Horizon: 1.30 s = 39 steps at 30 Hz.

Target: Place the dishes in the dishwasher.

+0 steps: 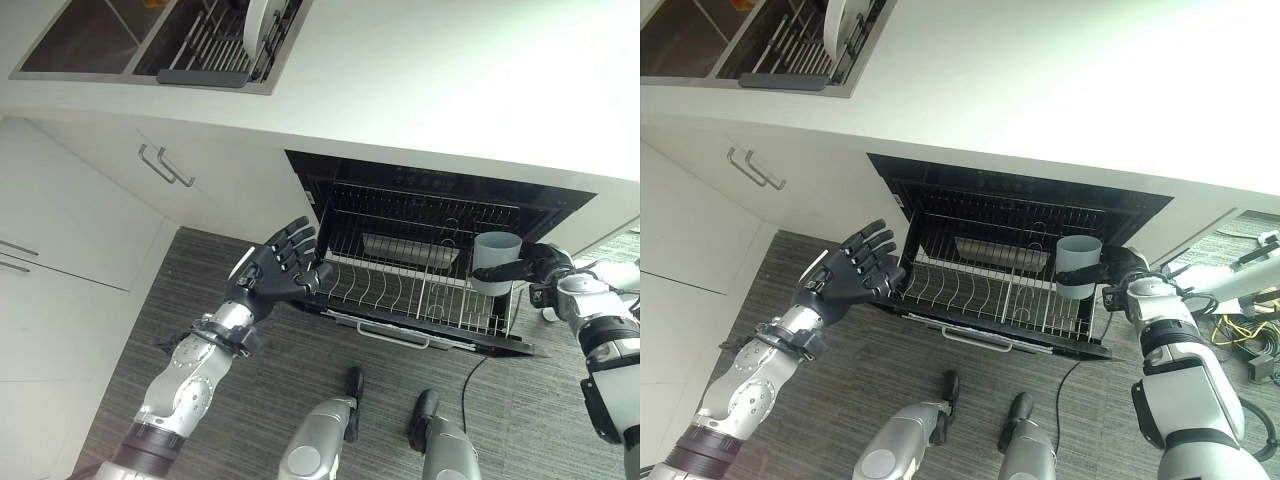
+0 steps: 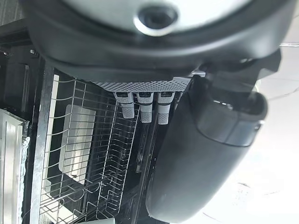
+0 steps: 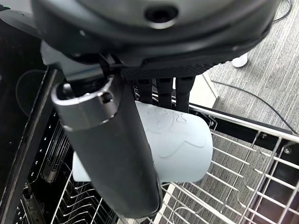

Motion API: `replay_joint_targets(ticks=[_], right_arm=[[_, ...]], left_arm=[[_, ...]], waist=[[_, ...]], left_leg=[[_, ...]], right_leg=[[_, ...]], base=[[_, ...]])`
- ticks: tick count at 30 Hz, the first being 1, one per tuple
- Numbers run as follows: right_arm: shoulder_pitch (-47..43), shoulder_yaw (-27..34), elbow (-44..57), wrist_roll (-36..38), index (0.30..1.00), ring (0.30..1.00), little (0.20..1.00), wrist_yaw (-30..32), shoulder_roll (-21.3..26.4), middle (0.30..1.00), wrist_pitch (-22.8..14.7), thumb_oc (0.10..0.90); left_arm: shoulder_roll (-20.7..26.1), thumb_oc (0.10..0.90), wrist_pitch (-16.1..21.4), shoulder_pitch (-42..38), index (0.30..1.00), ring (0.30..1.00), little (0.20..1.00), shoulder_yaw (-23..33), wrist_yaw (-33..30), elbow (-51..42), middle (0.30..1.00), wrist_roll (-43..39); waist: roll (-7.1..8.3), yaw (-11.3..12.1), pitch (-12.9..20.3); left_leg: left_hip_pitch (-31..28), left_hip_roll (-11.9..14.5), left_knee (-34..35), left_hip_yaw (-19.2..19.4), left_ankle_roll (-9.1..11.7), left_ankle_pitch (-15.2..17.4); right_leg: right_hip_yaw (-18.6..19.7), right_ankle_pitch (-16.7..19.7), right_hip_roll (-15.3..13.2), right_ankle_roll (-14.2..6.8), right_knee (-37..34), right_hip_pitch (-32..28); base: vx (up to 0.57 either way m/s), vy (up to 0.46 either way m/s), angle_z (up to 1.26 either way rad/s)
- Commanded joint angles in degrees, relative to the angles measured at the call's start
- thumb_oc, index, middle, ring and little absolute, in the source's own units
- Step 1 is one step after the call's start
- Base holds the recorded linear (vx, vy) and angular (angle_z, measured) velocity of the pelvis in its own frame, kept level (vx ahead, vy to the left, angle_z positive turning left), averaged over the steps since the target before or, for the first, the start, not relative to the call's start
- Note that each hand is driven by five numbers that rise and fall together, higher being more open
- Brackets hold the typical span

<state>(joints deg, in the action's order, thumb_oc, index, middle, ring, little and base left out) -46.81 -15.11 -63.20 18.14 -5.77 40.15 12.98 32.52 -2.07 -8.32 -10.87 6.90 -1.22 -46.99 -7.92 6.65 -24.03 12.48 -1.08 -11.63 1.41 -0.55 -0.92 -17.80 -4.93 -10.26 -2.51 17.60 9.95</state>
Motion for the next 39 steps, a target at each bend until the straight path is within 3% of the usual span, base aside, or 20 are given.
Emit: replay_joint_targets(ticks=[1,13,16,19,22,28,31,39], right_arm=[[0.5,-4.6,-2.7,-1.7,0.9,0.9,0.9,2.0,1.6,0.9,1.0,0.8],[3.3,-3.9,-0.2,-1.0,0.9,0.9,0.9,3.0,1.3,0.9,3.7,0.8],[5.5,-2.6,5.8,-0.9,0.9,0.9,0.9,6.3,1.9,0.9,6.7,0.8],[13.8,1.3,21.7,-2.4,0.9,0.9,0.9,12.7,1.1,0.9,10.7,0.8],[18.9,4.8,31.2,-2.0,0.9,0.9,0.9,16.2,-1.4,0.9,12.0,0.8],[30.2,12.4,47.4,-0.9,0.9,0.9,0.9,16.5,-6.3,0.9,8.8,0.8],[36.9,17.4,56.6,-1.3,0.9,0.9,0.9,15.6,-10.9,0.9,4.4,0.8],[45.0,23.6,66.5,-3.3,0.9,0.9,0.9,13.2,-15.1,0.9,-2.8,0.8]], left_arm=[[1.4,0.8,6.1,-2.8,0.9,0.9,0.9,2.2,0.5,-7.9,0.9,-2.2],[-0.4,0.8,4.5,-1.0,0.9,0.9,0.9,1.9,1.1,-7.8,0.9,-0.8],[-1.4,0.8,4.2,0.6,0.9,0.9,0.9,2.4,0.9,-7.9,0.9,-0.3],[-2.6,0.8,4.0,3.6,0.9,0.9,0.9,4.8,1.2,-9.8,0.9,1.3],[-3.6,0.8,4.1,4.6,0.9,0.9,0.9,6.2,1.2,-10.8,0.9,2.2],[-5.3,0.8,6.5,7.7,0.9,0.9,0.9,10.0,3.8,-12.7,0.9,4.1],[-6.1,0.8,9.1,9.9,0.9,0.9,0.9,13.9,6.0,-13.5,0.9,5.3],[-6.6,0.8,9.3,11.8,0.9,0.9,0.9,18.5,11.3,-14.7,0.9,4.6]], waist=[[0.7,1.0,3.0],[3.65,0.7,5.8],[5.13,0.1,7.5],[7.03,-1.1,9.2],[7.61,-2.0,9.6],[8.01,-3.4,10.8],[8.34,-4.7,11.6],[9.43,-6.5,11.8]], left_leg=[[1.1,3.7,-5.6,1.8,4.7,7.6],[-2.5,4.6,-5.6,2.7,4.4,8.8],[-4.2,5.1,-5.6,3.1,4.2,9.5],[-5.6,5.4,-5.6,3.5,3.8,10.2],[-6.5,5.6,-5.6,3.9,3.3,10.9],[-8.1,5.4,-5.6,5.2,2.6,12.2],[-9.0,4.8,-5.6,6.1,1.9,13.2],[-9.4,2.8,-5.6,7.4,0.0,14.4]], right_leg=[[1.7,-2.5,0.1,-2.1,-0.4,0.8],[2.6,-2.9,1.1,-2.1,-0.4,-2.2],[3.4,-3.3,1.8,-1.9,-0.4,-3.6],[4.6,-3.3,2.4,-2.0,-0.4,-4.6],[5.3,-3.7,2.7,-2.1,-0.4,-5.3],[5.7,-4.0,2.2,-2.8,-0.4,-6.3],[6.1,-3.6,1.3,-4.0,-0.4,-6.5],[6.8,-0.7,-0.9,-7.1,-0.4,-6.2]], base=[[0.0,0.0,0.0],[0.08,0.023,-0.02],[0.17,0.065,-0.18],[0.14,0.049,-0.3],[0.07,0.051,-0.05],[0.02,0.098,-0.11],[0.01,0.194,-0.1],[0.01,0.203,-0.15]])
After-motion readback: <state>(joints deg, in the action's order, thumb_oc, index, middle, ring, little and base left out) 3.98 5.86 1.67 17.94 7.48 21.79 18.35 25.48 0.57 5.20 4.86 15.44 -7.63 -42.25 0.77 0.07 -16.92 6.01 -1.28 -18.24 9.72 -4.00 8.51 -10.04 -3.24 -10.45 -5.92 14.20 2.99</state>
